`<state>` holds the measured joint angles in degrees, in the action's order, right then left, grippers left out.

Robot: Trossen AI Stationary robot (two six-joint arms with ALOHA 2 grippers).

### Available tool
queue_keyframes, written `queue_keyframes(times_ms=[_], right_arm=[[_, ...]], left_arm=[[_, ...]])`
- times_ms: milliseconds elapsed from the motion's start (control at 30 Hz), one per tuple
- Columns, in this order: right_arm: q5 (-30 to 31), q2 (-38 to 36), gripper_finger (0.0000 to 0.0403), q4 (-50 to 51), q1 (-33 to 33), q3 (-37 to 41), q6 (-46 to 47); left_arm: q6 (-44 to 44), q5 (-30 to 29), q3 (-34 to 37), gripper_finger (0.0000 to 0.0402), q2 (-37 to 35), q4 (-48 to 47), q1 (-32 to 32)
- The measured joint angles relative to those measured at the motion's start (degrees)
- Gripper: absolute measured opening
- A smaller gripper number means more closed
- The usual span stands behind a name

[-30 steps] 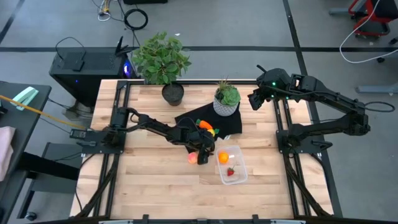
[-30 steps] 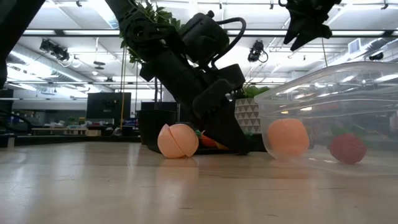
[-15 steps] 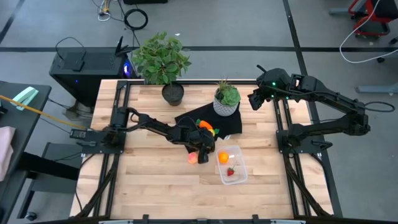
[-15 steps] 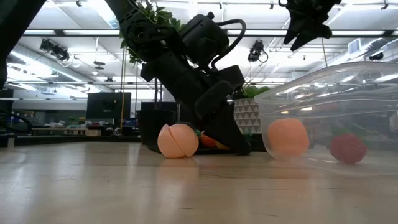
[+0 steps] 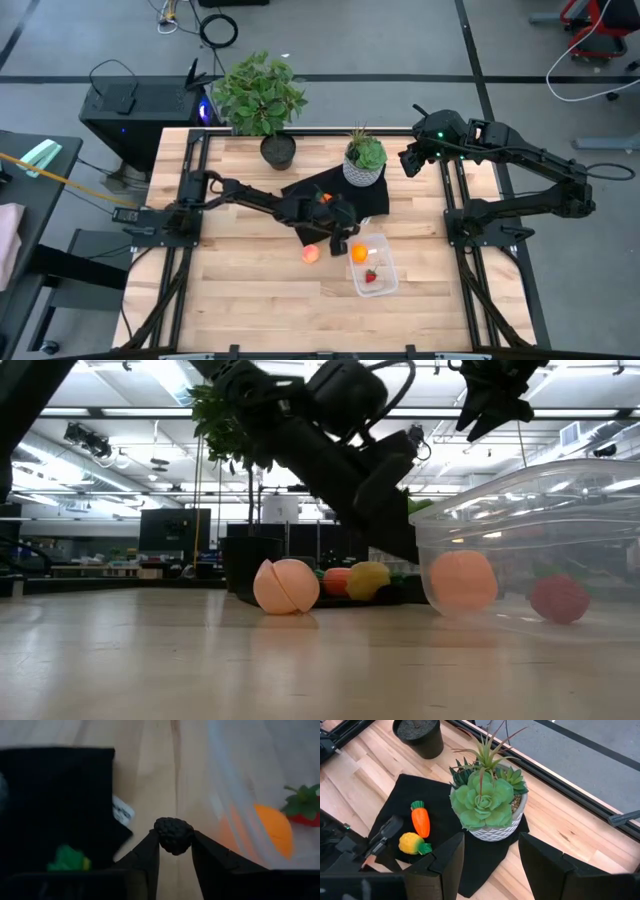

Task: Pick and placing Produce into tupperware
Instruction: Put the blackberry into the transparent bin

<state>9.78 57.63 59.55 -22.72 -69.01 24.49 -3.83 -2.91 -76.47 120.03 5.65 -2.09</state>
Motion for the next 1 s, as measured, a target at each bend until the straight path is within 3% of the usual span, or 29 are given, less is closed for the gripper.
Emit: queue_keyframes(times_ms=[233, 500, 1000], right_arm=[[0.0, 0.0, 0.0195, 0.0, 0.01, 0.0, 0.0], [0.0, 0.0, 0.0195, 0.0, 0.0, 0.0, -0.11], [0.02, 0.0, 0.0195, 0.02, 0.0, 0.0, -1.09]], left_arm=[[7.78, -1.14, -4.65, 0.011, -0.09, -9.1, 2.71], [5.63, 0.04, -8.39, 0.0101, -0.13, -14.4, 4.81], [7.14, 3.86, -20.48, 0.0103, -0.26, -21.97, -1.56]])
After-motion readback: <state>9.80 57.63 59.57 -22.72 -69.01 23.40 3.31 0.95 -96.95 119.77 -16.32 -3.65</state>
